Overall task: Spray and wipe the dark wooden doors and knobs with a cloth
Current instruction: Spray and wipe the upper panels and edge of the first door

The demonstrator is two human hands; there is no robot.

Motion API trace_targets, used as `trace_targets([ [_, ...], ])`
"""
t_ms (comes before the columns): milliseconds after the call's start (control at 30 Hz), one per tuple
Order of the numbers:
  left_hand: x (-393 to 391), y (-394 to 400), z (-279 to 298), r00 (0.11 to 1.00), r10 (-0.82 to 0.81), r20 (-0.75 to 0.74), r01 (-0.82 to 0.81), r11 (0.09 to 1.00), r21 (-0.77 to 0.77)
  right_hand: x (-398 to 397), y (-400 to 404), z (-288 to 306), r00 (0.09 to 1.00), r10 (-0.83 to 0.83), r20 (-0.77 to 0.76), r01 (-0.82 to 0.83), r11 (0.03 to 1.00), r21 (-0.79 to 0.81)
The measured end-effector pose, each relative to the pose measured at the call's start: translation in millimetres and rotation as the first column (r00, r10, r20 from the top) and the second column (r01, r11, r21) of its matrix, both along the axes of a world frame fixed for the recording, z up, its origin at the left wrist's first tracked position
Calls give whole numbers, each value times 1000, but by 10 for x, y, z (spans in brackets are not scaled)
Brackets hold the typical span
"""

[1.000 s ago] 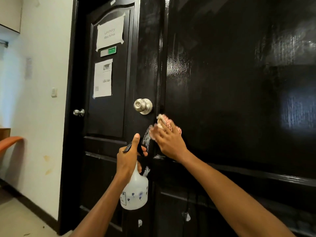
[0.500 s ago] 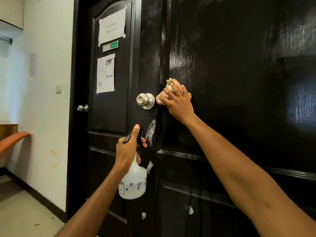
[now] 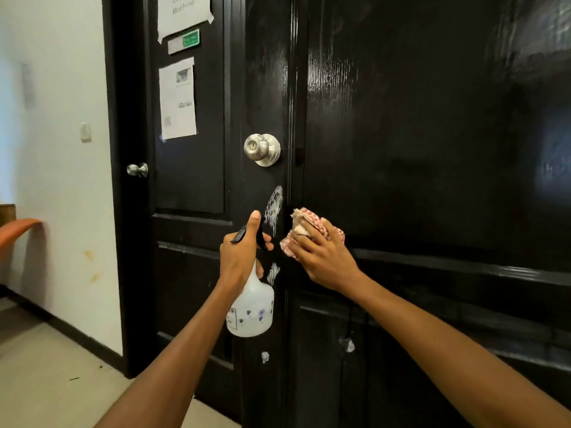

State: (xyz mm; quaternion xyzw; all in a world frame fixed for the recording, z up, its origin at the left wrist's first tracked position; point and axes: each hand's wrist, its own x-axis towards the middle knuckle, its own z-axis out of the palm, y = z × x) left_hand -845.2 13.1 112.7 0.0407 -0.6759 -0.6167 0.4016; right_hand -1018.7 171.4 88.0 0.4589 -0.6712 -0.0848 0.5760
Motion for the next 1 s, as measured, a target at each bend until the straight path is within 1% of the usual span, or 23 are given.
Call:
trace_targets([
  [67,21,35,-55,1000,-11,5,11,1000,-6,45,65,-143,999,-36,30,35,999,28],
  [167,62,38,-115,1000,-20,0,20,1000,-3,121,231,-209,997,-70,26,70,997,12],
  [300,115,-18,-132,1000,-28,-4,28,1000,2,103,630,-352,998,-56,7,57,988,-143],
  [400,144,-127,-159,999,-35,-7,35,999,6,122,774,-407,997,-76,11,77,977,-198],
  [533,105,-189,-263,999,-40,13,40,999,2,128,683,-520,998,-70,-9,66,975,-210],
  [600,63,-205,-294,999,-36,19,36,999,1,95,470,-476,997,-68,-29,61,982,-180],
  [733,23,-314,-271,1000,8,-5,-8,1000,24,-15,-275,-218,998,13,-65,-17,998,-65],
  [800,15,-352,-230,999,13,-32,-13,1000,28,-57,-563,15,996,32,-82,-32,999,-2],
  [867,16,-382,-182,999,25,-40,-24,1000,14,-69,-734,327,995,40,-93,-38,999,22],
  [900,21,-405,-160,999,33,-41,-32,999,13,-58,-787,508,995,31,-90,-31,1000,-1],
  [1000,52,-486,-73,997,43,-59,-42,999,30,-21,-859,1034,999,9,-49,-18,981,-192],
])
